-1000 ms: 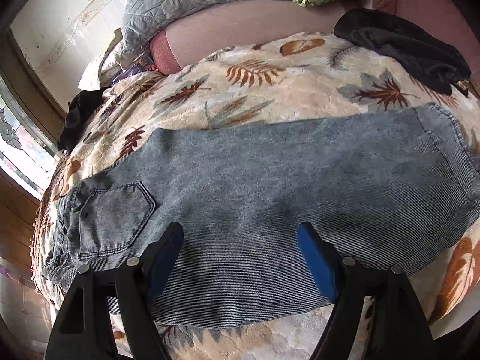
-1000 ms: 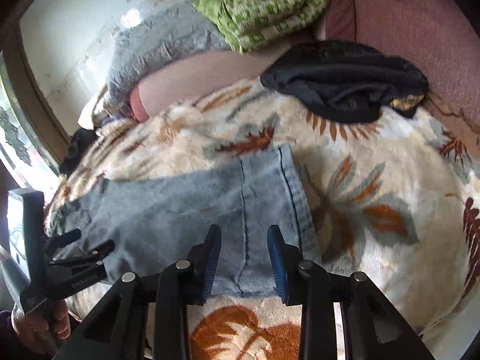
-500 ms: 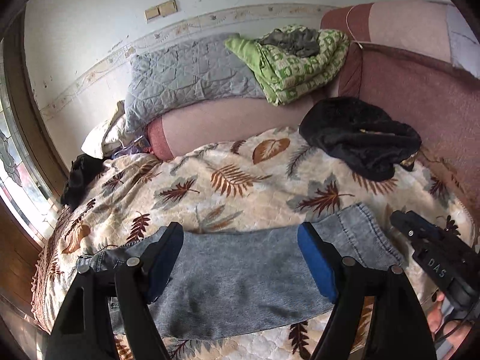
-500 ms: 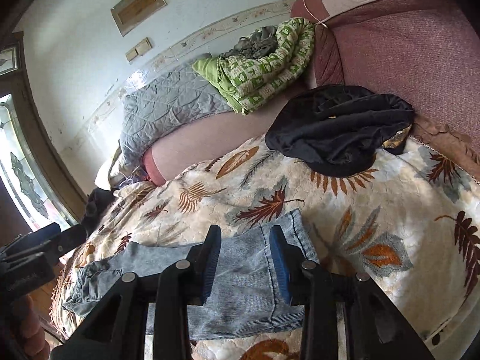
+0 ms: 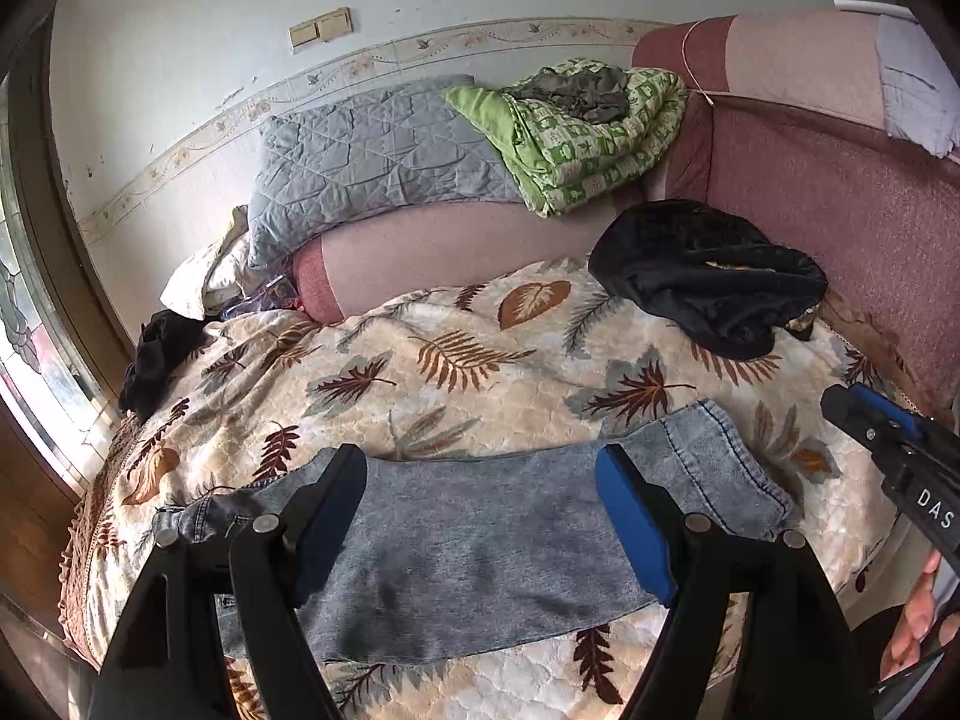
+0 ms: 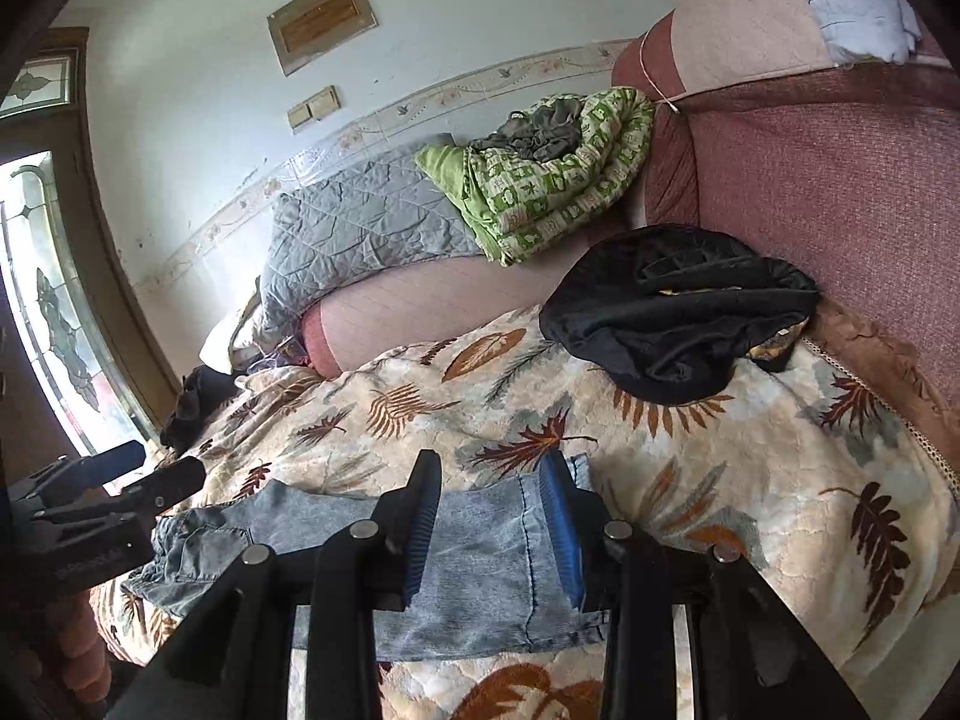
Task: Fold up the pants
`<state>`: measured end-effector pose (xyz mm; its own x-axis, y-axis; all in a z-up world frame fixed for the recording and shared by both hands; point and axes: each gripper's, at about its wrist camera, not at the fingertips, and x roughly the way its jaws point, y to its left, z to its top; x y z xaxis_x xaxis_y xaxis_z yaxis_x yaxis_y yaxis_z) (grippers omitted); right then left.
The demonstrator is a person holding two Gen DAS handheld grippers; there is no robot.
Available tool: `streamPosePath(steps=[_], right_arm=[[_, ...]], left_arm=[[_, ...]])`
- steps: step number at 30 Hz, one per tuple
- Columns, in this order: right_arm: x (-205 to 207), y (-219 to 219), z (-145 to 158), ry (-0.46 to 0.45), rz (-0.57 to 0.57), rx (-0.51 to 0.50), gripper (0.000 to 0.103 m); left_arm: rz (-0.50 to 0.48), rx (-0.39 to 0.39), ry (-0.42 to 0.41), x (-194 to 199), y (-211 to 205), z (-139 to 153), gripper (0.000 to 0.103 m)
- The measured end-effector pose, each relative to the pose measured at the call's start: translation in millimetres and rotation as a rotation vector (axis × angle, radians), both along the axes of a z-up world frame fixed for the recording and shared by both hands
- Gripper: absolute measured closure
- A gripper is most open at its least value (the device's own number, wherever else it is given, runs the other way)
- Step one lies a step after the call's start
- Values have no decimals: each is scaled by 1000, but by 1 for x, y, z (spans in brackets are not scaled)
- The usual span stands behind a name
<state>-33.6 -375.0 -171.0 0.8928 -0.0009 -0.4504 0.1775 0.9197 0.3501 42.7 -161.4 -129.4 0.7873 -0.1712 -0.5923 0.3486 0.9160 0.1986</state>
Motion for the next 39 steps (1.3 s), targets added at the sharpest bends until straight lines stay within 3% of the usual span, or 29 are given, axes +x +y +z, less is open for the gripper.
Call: streamPosePath(steps=[10, 19, 27, 32, 39], right_arm=[[21, -15, -36, 83, 18, 122, 65], [32, 5, -40, 103, 65, 47, 65], [41, 28, -44, 131, 114, -12, 65], [45, 42, -47, 148, 153, -27, 53], [44, 48, -46, 135, 163, -61, 53]], left_arm=[[30, 21, 32, 8, 4, -26, 24], [132, -3, 47, 31, 35, -37, 24], [165, -34, 37, 34, 58, -36, 24], [178, -51, 33, 34, 66, -32, 24], [181, -57, 23, 32, 69, -28, 24]])
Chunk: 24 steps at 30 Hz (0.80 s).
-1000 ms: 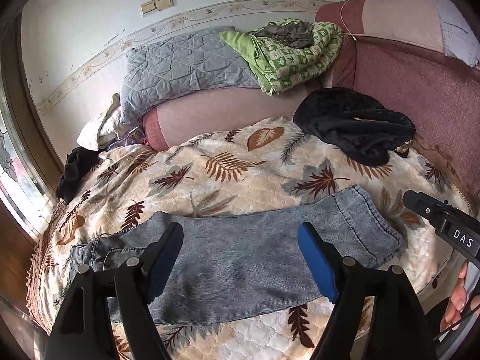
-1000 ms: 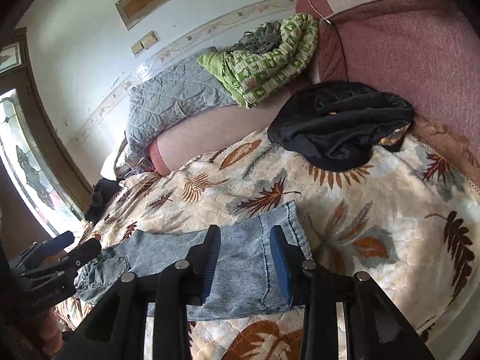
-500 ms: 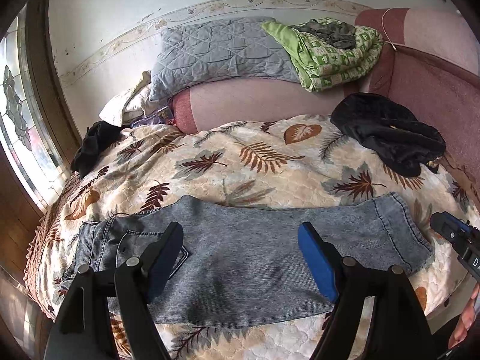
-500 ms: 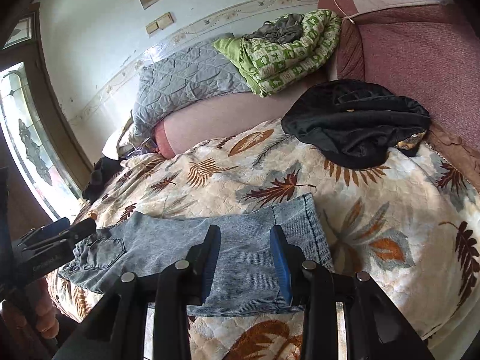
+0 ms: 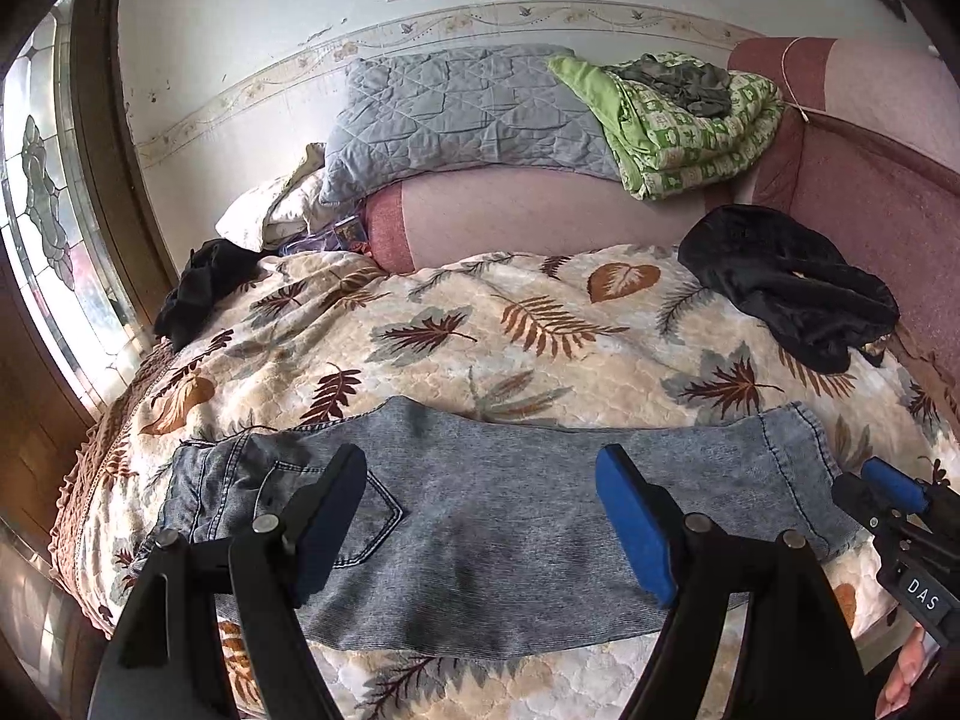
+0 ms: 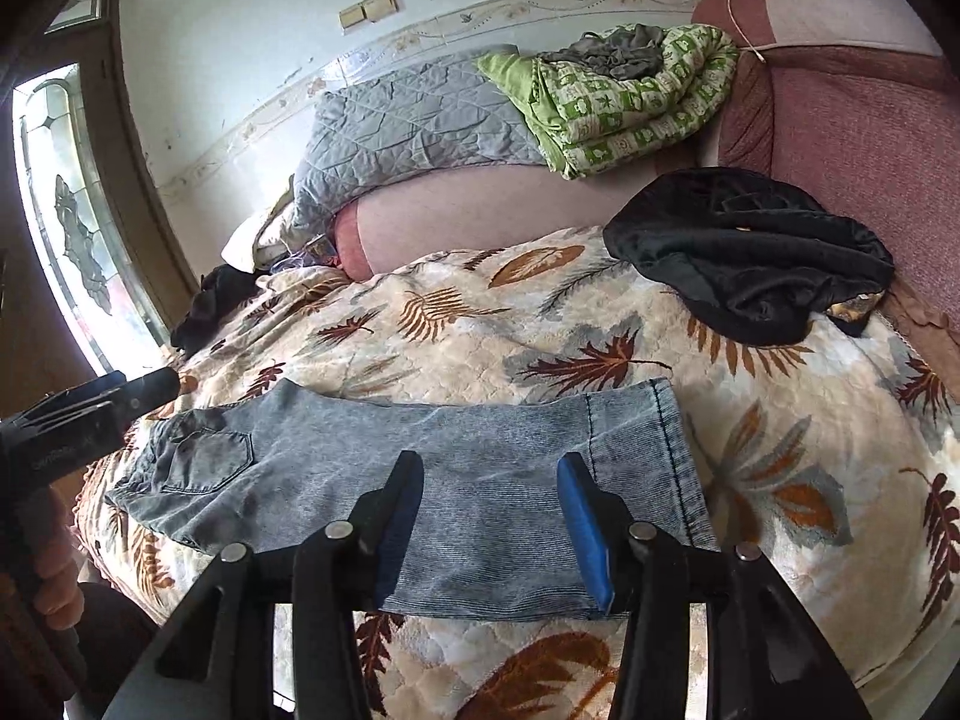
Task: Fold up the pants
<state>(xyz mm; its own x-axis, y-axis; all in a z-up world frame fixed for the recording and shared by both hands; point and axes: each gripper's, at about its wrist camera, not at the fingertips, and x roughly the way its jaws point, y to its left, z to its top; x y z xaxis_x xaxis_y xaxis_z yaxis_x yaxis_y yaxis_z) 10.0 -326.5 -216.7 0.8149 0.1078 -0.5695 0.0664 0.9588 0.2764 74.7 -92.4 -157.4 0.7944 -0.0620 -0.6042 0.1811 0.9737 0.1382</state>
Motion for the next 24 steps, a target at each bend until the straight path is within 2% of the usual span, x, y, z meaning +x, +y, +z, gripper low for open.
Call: streamPosePath(steps=[24], right_arm=[[0, -2, -2, 2, -5, 8, 53]], left_arm=[[8, -18, 17, 1, 3, -5, 24]])
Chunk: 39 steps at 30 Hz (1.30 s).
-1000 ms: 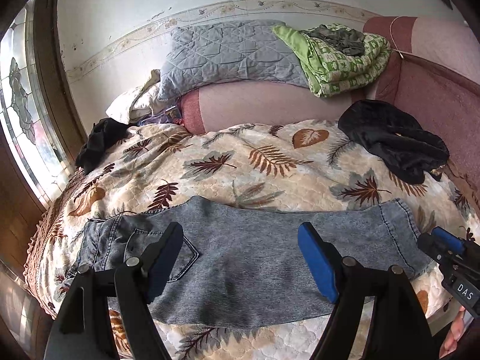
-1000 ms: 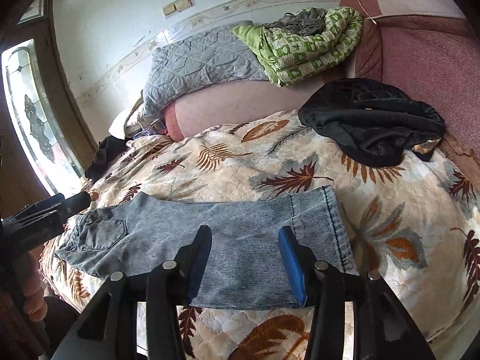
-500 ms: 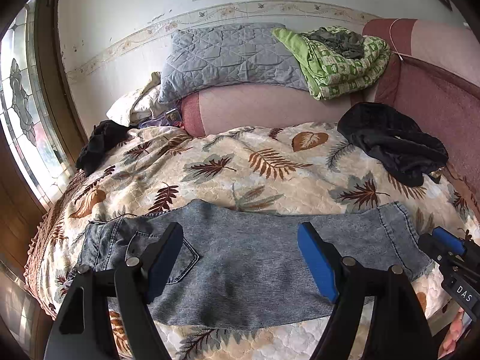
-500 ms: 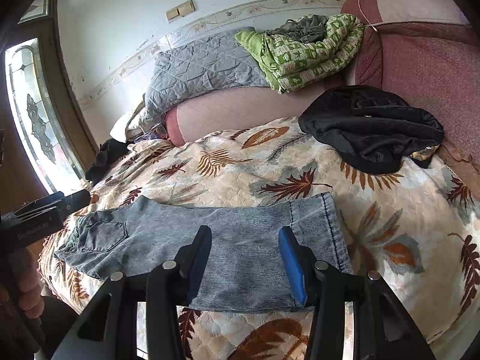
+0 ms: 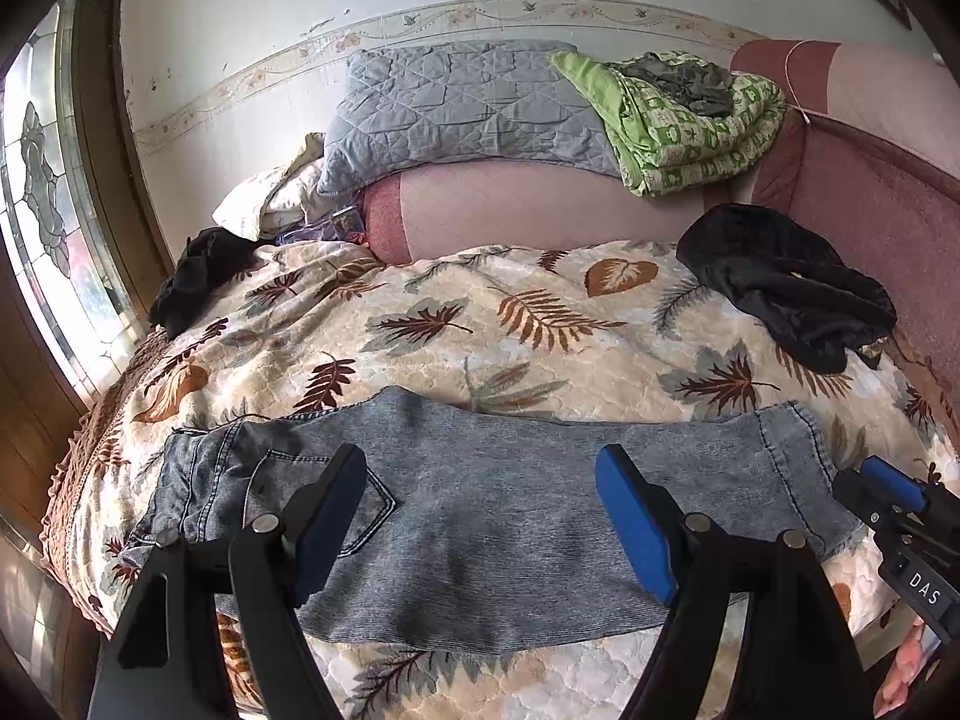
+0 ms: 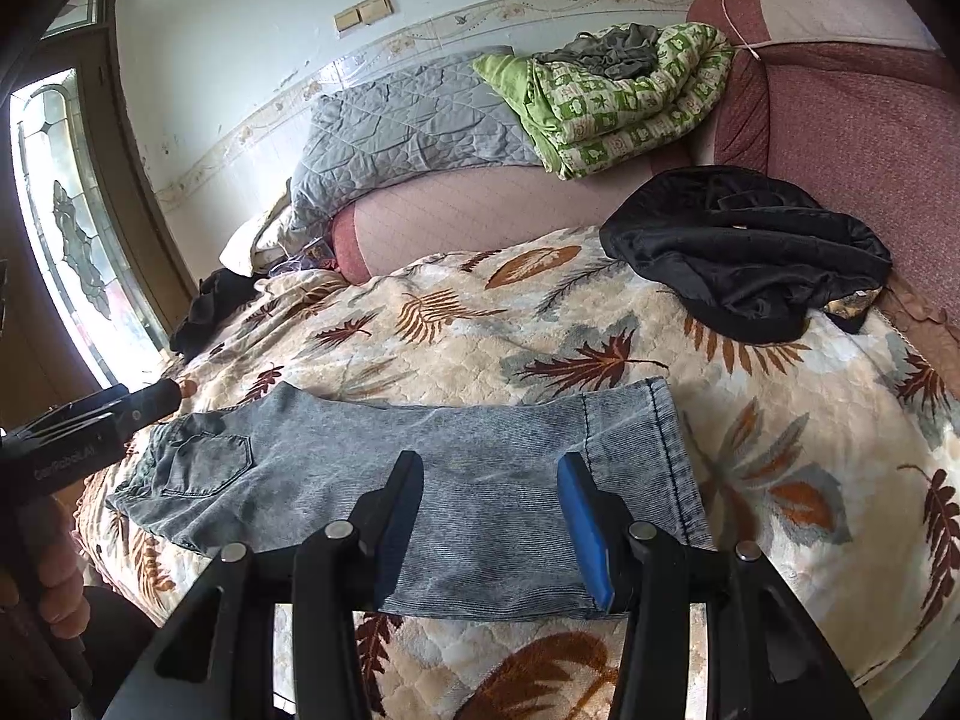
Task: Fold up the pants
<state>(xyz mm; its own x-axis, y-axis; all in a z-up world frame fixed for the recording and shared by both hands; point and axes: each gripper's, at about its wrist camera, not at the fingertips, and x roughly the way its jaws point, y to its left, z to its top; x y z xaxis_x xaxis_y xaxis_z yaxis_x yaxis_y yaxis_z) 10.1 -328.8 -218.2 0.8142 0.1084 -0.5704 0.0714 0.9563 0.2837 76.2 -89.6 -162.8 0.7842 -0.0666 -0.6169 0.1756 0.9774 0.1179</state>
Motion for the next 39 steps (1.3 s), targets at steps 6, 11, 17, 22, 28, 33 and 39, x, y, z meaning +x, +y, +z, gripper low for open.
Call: streamPosePath(steps=[6, 11, 17, 22, 28, 33, 39], right_arm=[[4, 3, -3, 13, 0, 1, 53], [6, 4, -4, 17, 1, 3, 53], [9, 7, -5, 24, 1, 15, 53], [13, 15, -6, 34, 14, 16, 53], [19, 24, -9, 42, 30, 24, 53], [27, 34, -12, 49, 47, 34, 53], [33, 45, -14, 58, 68, 14, 53]], left_arm=[[10, -11, 3, 2, 8, 0, 24], [24, -18, 7, 4, 15, 0, 24], [39, -30, 6, 6, 24, 0, 24], [47, -36, 14, 7, 28, -3, 24], [57, -39, 13, 7, 35, -4, 24], [71, -42, 23, 10, 42, -8, 24], [84, -46, 35, 15, 49, -14, 24]])
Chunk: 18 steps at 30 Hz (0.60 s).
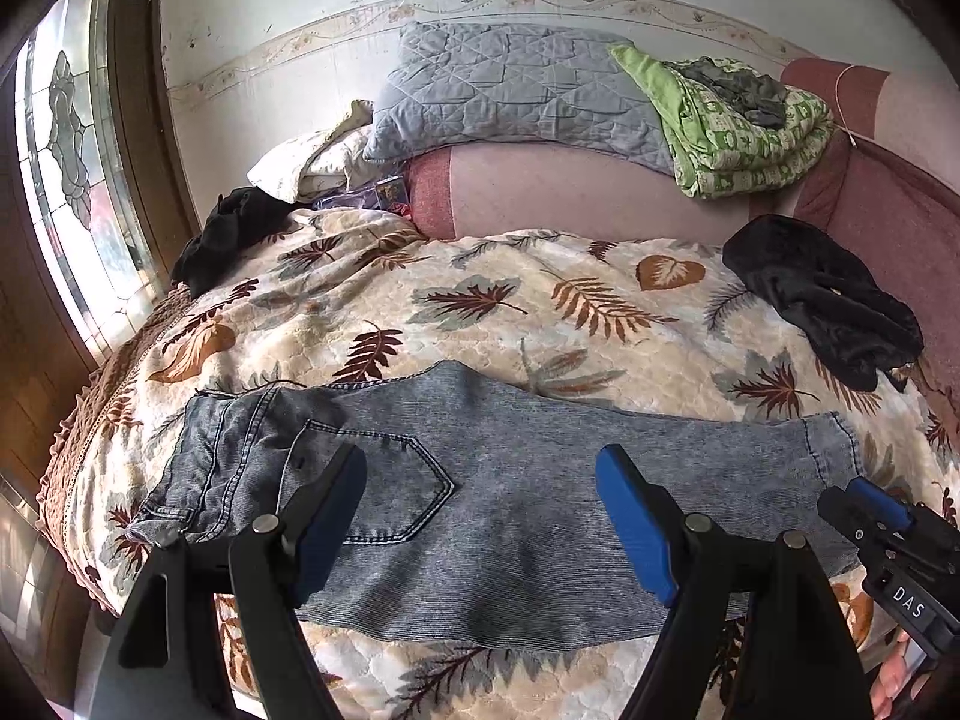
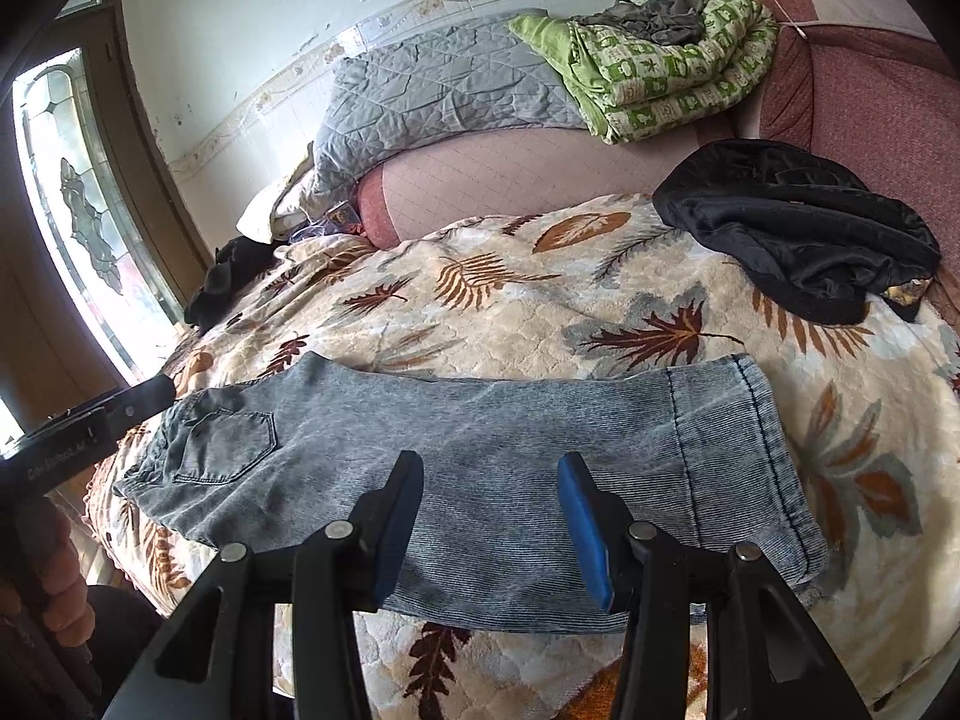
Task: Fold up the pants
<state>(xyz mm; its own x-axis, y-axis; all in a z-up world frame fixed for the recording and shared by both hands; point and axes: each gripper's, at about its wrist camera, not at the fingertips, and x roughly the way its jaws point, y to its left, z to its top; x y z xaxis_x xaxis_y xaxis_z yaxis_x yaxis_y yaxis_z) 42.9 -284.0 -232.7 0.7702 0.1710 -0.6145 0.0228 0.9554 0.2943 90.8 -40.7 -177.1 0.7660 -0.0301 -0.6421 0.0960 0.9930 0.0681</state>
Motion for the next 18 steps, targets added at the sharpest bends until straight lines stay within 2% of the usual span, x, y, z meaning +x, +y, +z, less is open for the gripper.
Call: streamPosePath(steps=[18], right_arm=[[2, -27, -7, 24, -74, 3, 53]], left_arm=[[-10, -10, 21, 7, -4, -9, 24]])
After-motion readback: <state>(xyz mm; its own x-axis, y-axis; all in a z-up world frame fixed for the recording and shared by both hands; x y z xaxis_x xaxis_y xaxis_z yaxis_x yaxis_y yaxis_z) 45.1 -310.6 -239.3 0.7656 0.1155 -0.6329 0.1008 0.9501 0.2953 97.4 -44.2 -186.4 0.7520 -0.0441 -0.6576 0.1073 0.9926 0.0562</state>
